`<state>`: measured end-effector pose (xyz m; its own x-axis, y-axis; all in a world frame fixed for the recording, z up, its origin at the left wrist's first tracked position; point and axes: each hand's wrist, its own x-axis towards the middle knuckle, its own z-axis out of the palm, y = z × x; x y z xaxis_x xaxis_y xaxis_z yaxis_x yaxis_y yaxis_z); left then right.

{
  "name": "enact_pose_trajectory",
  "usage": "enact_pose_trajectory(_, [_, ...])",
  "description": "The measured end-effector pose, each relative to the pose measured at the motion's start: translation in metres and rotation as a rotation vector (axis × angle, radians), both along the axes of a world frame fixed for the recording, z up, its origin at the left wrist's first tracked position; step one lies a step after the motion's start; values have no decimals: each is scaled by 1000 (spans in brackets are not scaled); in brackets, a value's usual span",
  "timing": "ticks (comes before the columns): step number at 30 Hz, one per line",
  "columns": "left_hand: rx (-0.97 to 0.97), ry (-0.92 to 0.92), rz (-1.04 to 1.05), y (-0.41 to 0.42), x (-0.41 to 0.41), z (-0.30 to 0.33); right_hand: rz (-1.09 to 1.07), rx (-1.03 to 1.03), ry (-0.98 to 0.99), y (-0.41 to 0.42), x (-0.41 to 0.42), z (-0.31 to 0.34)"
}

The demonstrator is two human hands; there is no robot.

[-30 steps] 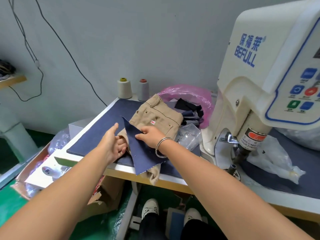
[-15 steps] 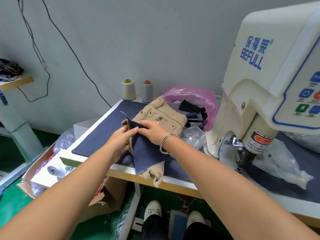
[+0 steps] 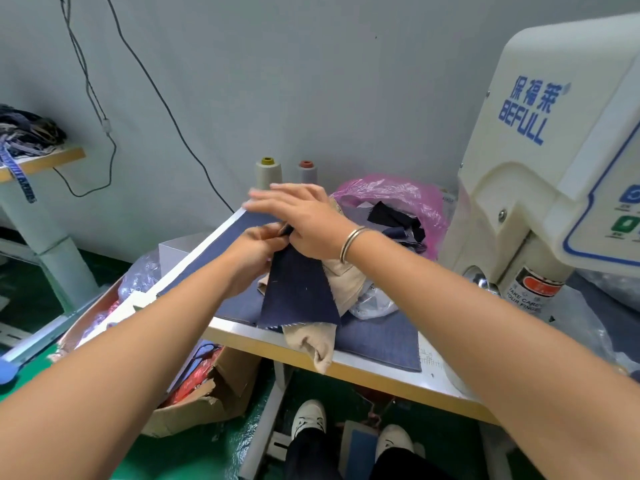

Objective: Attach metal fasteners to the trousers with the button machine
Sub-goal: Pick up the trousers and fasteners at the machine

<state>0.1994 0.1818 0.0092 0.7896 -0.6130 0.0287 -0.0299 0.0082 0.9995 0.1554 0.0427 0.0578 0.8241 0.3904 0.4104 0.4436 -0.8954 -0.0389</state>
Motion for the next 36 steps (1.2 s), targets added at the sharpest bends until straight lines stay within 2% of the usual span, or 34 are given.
enact_pose_trajectory(2, [3,-48,-62,1,2,9,21,-268,42,-5,2,17])
enact_pose_trajectory(4, [7,-40,-68,2,1,13,-42,-414,-15,-16,2,31])
enact_pose_trajectory(8, [-23,-30,-29,2,-8,19,-158,-444,-107,-29,-2,43])
enact_pose_trajectory(10, [2,-31,-92,2,-17,19,-220,-357,-199,-28,-7,51])
enact_pose_trajectory(13, [116,-71,-132,7,-34,15,-278,-30,-321,-25,-23,75])
enact_pose_trajectory(16, [-60,-136,63,21,-35,38,-271,251,-400,-13,-54,100])
enact_pose_trajectory(19, [-173,-281,232,41,-23,81,-226,354,-452,9,-93,119])
enact_pose_trajectory(21, [-246,-361,233,49,-24,111,-205,433,-463,16,-122,127])
enact_pose_trajectory(24, [-148,-484,70,48,-35,144,-206,650,-309,6,-163,120])
enact_pose_trajectory(28, [254,-458,-237,31,-46,145,-262,866,39,-22,-212,68])
enact_pose_trajectory(30, [404,-413,-387,14,-53,127,-332,1006,150,-39,-231,37])
enact_pose_trajectory(34, [520,-330,-611,-28,-66,73,-548,1114,342,-77,-259,-20])
enact_pose_trajectory(36, [547,-273,-662,-49,-71,46,-557,1223,446,-94,-269,-41])
